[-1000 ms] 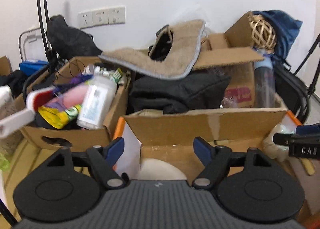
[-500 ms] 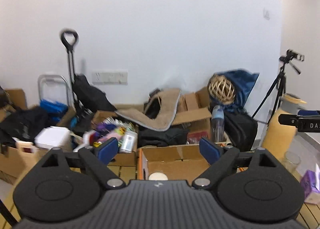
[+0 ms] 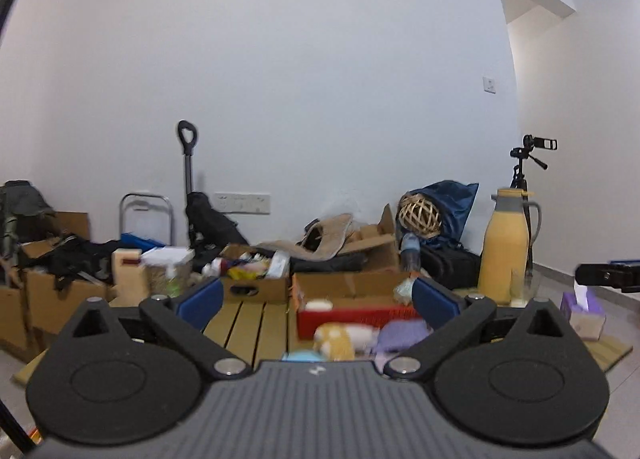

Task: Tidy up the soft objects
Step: 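Move both grippers back over the soft items on the table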

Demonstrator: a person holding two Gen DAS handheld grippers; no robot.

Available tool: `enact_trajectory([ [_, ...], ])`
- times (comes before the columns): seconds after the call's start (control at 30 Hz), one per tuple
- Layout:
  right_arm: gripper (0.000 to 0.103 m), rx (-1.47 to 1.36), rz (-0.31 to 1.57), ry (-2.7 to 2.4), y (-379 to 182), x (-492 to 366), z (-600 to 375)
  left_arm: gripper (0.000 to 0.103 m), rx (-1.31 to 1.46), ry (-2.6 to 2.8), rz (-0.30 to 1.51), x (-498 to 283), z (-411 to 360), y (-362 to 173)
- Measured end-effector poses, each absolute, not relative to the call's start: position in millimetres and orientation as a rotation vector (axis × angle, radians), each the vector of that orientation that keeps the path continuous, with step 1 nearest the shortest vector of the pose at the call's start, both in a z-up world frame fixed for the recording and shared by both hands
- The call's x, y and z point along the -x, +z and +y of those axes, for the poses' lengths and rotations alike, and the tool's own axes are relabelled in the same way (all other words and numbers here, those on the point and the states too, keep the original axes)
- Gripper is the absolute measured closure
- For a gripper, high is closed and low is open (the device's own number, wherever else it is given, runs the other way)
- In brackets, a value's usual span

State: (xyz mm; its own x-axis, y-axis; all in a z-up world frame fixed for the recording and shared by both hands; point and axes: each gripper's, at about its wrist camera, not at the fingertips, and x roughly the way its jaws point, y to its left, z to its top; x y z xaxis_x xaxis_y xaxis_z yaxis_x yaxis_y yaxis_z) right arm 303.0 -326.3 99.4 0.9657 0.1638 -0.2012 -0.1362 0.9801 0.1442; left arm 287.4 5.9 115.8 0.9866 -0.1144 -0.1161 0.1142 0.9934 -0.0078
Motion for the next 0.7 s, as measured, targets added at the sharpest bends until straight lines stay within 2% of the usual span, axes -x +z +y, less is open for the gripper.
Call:
enact_trajectory([
  [0.23, 0.0, -0.086, 0.329, 0.105, 45.3, -261.2, -306.3, 0.0, -0.095, -0.15, 0.185, -249.5, 1.0, 74.0],
  [0.6, 0.0, -0.161, 0.327, 0.109, 6.8, -305.1, -304.9, 0.0, -0.03, -0.204, 0.334, -312.0, -9.7, 17.2],
  [0.7, 0.004, -0.183, 0.359, 0.107, -6.4, -324.2, -309.1, 0.0, -0.012, -0.216, 0.365, -332.0, -13.5, 4.4],
])
